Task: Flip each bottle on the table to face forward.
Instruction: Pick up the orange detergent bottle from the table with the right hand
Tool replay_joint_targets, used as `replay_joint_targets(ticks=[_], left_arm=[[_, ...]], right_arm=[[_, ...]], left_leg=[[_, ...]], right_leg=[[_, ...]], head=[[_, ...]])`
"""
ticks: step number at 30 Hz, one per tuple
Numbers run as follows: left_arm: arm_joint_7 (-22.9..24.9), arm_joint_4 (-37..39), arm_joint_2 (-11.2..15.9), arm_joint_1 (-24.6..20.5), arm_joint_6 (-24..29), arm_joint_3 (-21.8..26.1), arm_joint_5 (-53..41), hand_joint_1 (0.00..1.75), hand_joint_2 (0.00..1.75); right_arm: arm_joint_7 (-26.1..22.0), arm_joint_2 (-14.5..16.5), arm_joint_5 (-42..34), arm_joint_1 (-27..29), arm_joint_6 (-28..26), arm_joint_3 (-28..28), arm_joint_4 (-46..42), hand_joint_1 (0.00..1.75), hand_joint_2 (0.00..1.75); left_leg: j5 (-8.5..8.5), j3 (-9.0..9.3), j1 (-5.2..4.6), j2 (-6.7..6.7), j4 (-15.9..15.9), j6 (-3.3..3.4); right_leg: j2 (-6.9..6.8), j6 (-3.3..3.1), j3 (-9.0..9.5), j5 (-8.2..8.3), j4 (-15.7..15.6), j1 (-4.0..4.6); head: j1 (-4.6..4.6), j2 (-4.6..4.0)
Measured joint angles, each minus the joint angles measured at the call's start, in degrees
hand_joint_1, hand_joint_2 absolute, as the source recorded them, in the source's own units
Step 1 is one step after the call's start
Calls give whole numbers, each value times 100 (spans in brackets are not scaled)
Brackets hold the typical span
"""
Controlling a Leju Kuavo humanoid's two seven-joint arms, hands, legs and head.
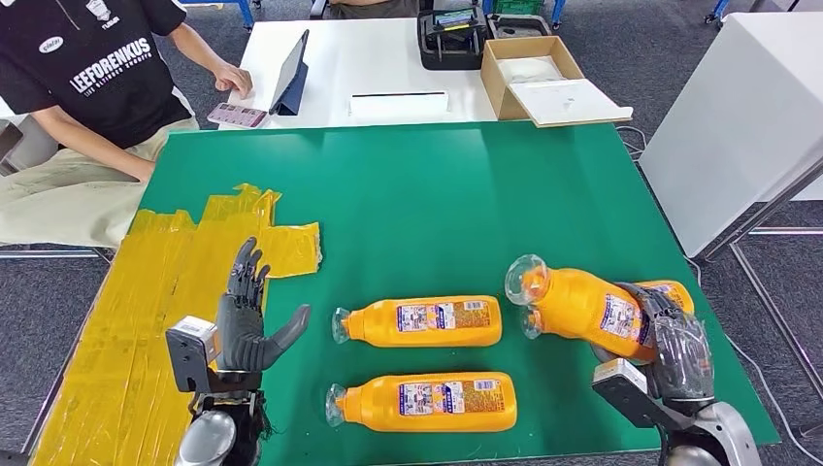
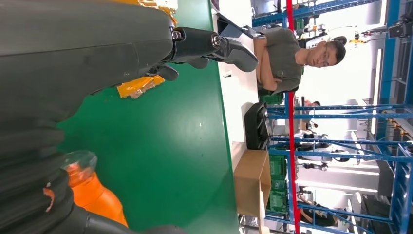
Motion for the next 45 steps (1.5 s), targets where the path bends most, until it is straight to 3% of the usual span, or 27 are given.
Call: replay_joint_targets(ticks=[7,17,26,33,45], left_arm=[[-23,51,1,1,-9,-4,-7,0,175],[-116,-150,-25,81,-39,-400,-475,0,175],[-65,-292,-48,85,-121,-601,-545,0,175],[143,-650,-38,45,-299,-1086,-726,0,175],[322,-1049,56,46,-73,-1583,-762,0,175]], right_arm=[[59,391,-216,249,-360,-48,-552,175,175],[-859,1338,-1681,150,-1270,312,-621,175,175],[-1010,1639,-2008,-17,-1340,581,-458,175,175],[-1215,2016,-2367,-498,-1492,858,68,175,175],[-1408,2613,-2338,-1373,-1439,1626,1027,175,175]], left_leg=[[-2,-1,2,1,-1,-3],[1,-3,2,3,-3,-6],[3,-7,1,1,-2,-8],[5,-7,2,2,-2,-8],[12,-7,6,3,-3,-16]], right_leg=[[1,-2,-6,-1,0,2],[2,-2,-7,-1,1,3],[-1,-2,-7,-1,1,1],[0,-2,-8,0,1,1],[1,-4,-11,2,3,4]], head=[[0,0],[-1,0],[1,0],[1,0],[0,0]])
